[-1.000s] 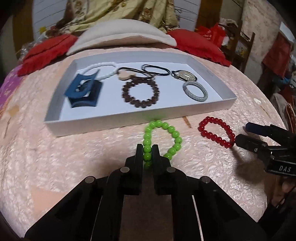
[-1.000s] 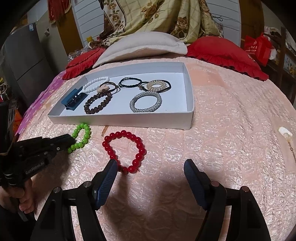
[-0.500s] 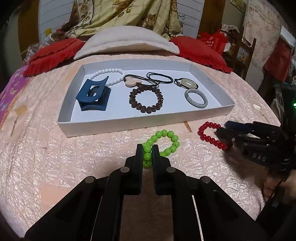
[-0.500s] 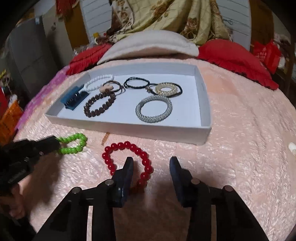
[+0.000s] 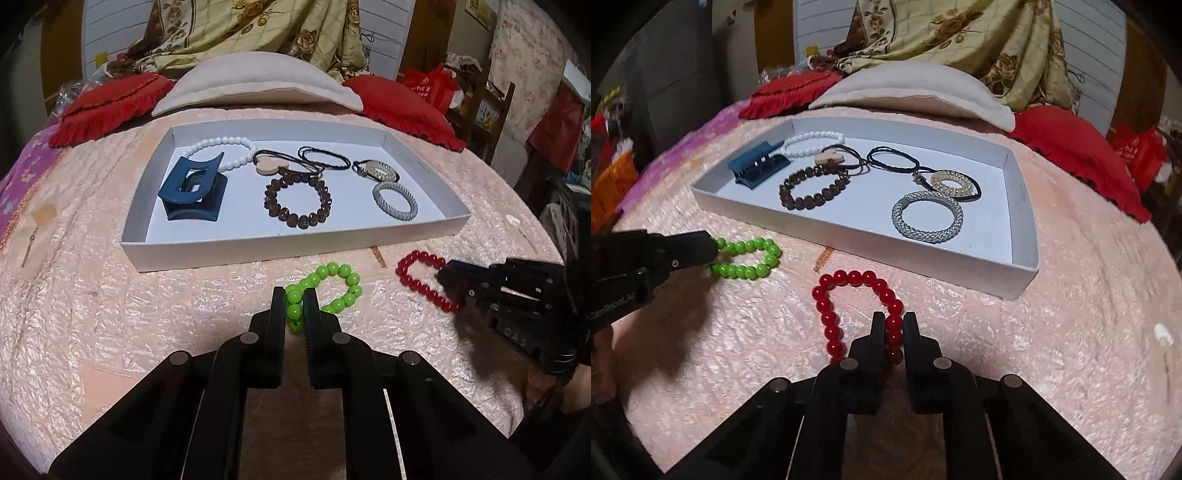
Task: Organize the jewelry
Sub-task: 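Grasp the green-bead bracelet with the left tool while the right tool grasps the red-bead bracelet, then lift the green-bead bracelet with the left tool while the right tool lifts the red-bead bracelet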
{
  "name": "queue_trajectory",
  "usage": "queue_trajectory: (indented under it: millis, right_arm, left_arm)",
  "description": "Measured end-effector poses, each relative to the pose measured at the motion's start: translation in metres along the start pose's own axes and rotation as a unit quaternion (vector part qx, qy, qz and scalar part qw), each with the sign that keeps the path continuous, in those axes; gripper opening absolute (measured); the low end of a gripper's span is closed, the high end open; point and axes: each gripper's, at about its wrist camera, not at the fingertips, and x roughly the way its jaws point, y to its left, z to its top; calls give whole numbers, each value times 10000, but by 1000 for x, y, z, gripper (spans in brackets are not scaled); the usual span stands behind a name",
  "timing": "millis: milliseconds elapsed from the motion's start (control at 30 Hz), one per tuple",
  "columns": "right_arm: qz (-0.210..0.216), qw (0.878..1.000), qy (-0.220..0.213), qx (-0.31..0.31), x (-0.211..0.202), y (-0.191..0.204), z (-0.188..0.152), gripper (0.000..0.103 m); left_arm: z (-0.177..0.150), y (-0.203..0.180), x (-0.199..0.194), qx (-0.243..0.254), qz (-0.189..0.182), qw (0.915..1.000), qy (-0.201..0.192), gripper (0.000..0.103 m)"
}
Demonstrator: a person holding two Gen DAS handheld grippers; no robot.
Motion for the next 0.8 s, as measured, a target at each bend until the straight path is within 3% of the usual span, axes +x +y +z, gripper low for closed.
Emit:
queue_trajectory:
  millis: [167, 400, 800]
  right_arm:
    - [562, 9953, -617, 498, -34, -10, -2, 9]
    - [772, 9874, -1193, 700, -68, -10, -2, 9]
    - [697, 9909, -945, 655, -58, 10, -6, 9]
  left_arm:
    - [1, -1, -7, -9, -102, 9999, -122, 7]
    - [-1, -2, -16, -24, -163, 9997, -203, 7]
    - [-9, -2, -14, 30, 116, 9999, -103, 7]
